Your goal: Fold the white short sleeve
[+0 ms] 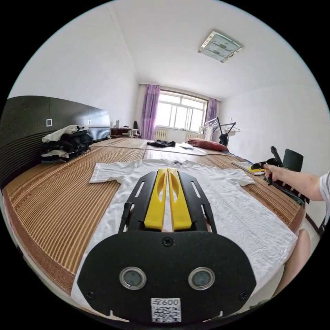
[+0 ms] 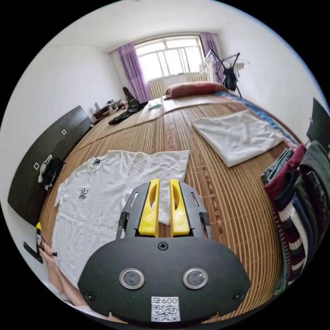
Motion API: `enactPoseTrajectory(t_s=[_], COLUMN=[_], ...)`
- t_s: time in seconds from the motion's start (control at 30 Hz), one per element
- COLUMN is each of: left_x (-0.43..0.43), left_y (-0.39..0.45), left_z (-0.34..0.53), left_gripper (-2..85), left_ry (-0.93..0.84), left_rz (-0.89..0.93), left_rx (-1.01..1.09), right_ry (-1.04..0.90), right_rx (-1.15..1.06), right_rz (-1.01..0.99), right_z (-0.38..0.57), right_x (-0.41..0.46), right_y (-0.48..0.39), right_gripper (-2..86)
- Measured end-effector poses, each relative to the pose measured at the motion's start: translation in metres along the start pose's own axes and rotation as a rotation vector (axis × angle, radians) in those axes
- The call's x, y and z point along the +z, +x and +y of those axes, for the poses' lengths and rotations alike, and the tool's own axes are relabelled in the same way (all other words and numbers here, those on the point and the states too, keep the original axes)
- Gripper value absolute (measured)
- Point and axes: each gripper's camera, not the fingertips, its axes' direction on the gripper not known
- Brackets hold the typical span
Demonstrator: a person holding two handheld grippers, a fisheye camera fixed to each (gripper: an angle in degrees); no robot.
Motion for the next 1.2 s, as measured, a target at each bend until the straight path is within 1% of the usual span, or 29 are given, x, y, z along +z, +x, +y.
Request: enactPoseTrajectory(t_s=[0.07,0.1,0.13,0.2,0.27,0.3,0.33,0.4,0.57,0.63,0.7,0.83,0.87,1.0,1.07,1.2], left_x=[0.011,0.013,0.018,0.024,0.029,0.031,0.035,0.039,0.039,0.040,0.042,0.047,0.048,0.043,0.038,0.032], left_y=[-0.017,-0.018,-0.018,-0.018,-0.017,-0.017,-0.019,-0.029,-0.051,-0.055,-0.058,-0.057,-0.055,-0.055,-0.065,-0.091], left_z=[-0.004,-0.004,-0.005,-0.012,-0.017,-0.018,-0.021,-0.026,-0.031,-0.033,-0.037,-0.047,-0.050,-0.053,-0.053,-0.055], left_gripper=[0.4,0.4,0.4,0.3,0.3,0.3,0.2,0.2,0.0,0.0,0.0,0.0,0.0,0.0,0.0,0.0], left_ry=[-0.055,-0.059,-0.058,-0.064,-0.071,-0.077,-0.090,-0.104,-0.086,-0.084,-0.093,-0.114,-0.120,-0.096,-0.062,-0.059], left_rz=[-0.056,-0.060,-0.060,-0.052,-0.044,-0.046,-0.060,-0.088,-0.074,-0.074,-0.071,-0.068,-0.071,-0.077,-0.048,-0.025], left_rx=[-0.072,-0.068,-0.052,-0.044,-0.027,-0.026,-0.039,-0.095,-0.177,-0.190,-0.189,-0.155,-0.139,-0.126,-0.154,-0.254], right_ry=[0.035,0.028,-0.016,-0.077,-0.074,-0.109,-0.112,-0.108,-0.051,0.034,0.070,0.087,0.087,0.024,0.004,-0.031], right_rx=[0.043,0.025,-0.007,-0.074,-0.174,-0.275,-0.301,-0.287,-0.245,-0.238,-0.206,-0.208,-0.211,-0.168,-0.127,-0.056], right_rz=[-0.014,0.042,0.139,0.255,0.336,0.354,0.366,0.354,0.325,0.270,0.216,0.114,0.095,-0.110,-0.196,-0.349], right_z=[-0.032,-0.052,-0.071,-0.094,-0.107,-0.112,-0.120,-0.133,-0.162,-0.173,-0.182,-0.200,-0.203,-0.226,-0.235,-0.256], right_x=[0.011,0.020,0.032,0.047,0.053,0.058,0.058,0.054,0.032,0.012,-0.002,-0.024,-0.027,-0.030,-0.026,-0.003], right_y=[0.008,0.005,0.000,-0.009,-0.023,-0.031,-0.034,-0.033,-0.029,-0.030,-0.029,-0.040,-0.044,-0.076,-0.092,-0.127], right_gripper=[3.9,4.2,4.4,4.2,2.6,1.0,0.0,-0.5,-0.8,-0.8,-0.8,-0.8,-0.8,-0.8,-0.8,-0.8])
